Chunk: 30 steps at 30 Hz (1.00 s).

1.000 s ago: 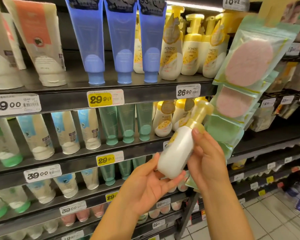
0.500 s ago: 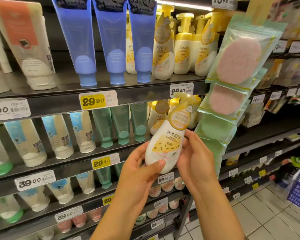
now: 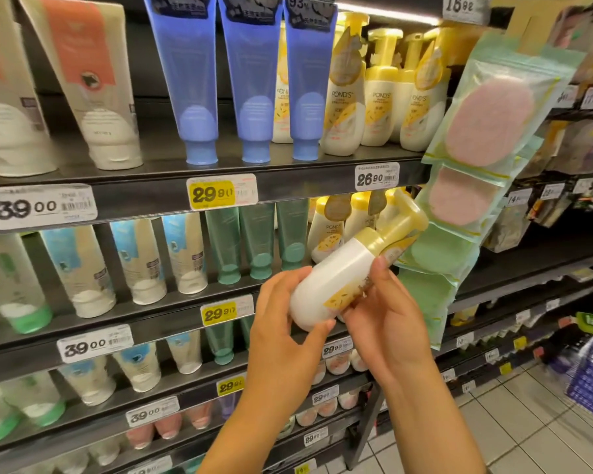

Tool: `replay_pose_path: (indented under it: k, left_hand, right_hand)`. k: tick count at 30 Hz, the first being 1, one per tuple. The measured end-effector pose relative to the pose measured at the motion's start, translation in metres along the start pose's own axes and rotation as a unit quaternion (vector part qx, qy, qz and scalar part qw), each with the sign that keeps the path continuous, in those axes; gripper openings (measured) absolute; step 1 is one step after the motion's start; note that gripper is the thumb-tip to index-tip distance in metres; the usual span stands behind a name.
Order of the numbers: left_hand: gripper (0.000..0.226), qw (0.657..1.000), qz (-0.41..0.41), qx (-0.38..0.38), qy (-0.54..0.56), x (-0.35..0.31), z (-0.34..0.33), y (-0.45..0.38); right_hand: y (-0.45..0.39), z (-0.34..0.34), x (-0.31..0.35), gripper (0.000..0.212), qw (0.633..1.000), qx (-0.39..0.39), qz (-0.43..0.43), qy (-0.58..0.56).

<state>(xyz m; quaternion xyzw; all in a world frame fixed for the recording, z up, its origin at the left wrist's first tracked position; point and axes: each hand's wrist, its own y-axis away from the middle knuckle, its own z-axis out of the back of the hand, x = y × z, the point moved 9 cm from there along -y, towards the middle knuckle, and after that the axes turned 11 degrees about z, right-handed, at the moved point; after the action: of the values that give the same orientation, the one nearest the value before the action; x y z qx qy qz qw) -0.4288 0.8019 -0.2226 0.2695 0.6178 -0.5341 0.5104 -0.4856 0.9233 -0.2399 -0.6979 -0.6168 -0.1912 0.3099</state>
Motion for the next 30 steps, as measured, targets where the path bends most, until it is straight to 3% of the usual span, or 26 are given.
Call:
replay_pose_path:
  k: [3, 5, 9, 14, 21, 25, 30]
  left_hand:
    - [0.063, 0.999, 0.026, 0.019, 0.035, 0.006, 0.003, 0.000]
    - [0.061, 0.983, 0.113, 0.063, 0.134, 0.024, 0.000, -0.002]
    - [0.056, 0.893, 0.260, 0.160, 0.329, 0.045, -0.014, 0.006]
    - [0.054, 0.800, 0.328, 0.228, 0.448, 0.038, -0.033, 0.012]
    - [0.044, 0.725, 0.365, 0.291, 0.507, 0.024, -0.055, 0.026]
    - [0.044, 0.716, 0.362, 0.300, 0.516, 0.018, -0.065, 0.021]
    - [0.053, 0.787, 0.316, 0.273, 0.455, 0.002, -0.075, -0.021]
  right_hand:
    - [0.005, -0.006, 0.002, 0.047, 0.999, 0.015, 0.003, 0.039]
    - [0.008, -0.010, 0.006, 0.044, 0.992, 0.035, 0.016, 0.121]
    - [0.015, -0.016, 0.015, 0.051, 0.969, 0.056, 0.024, 0.241]
    - [0.021, -0.025, 0.035, 0.044, 0.942, 0.048, 0.069, 0.326]
    - [0.027, -0.022, 0.065, 0.045, 0.891, -0.014, 0.120, 0.437]
    - [0.021, -0.023, 0.076, 0.043, 0.882, -0.007, 0.132, 0.453]
    - [-0.010, -0.037, 0.091, 0.023, 0.869, 0.051, 0.153, 0.468]
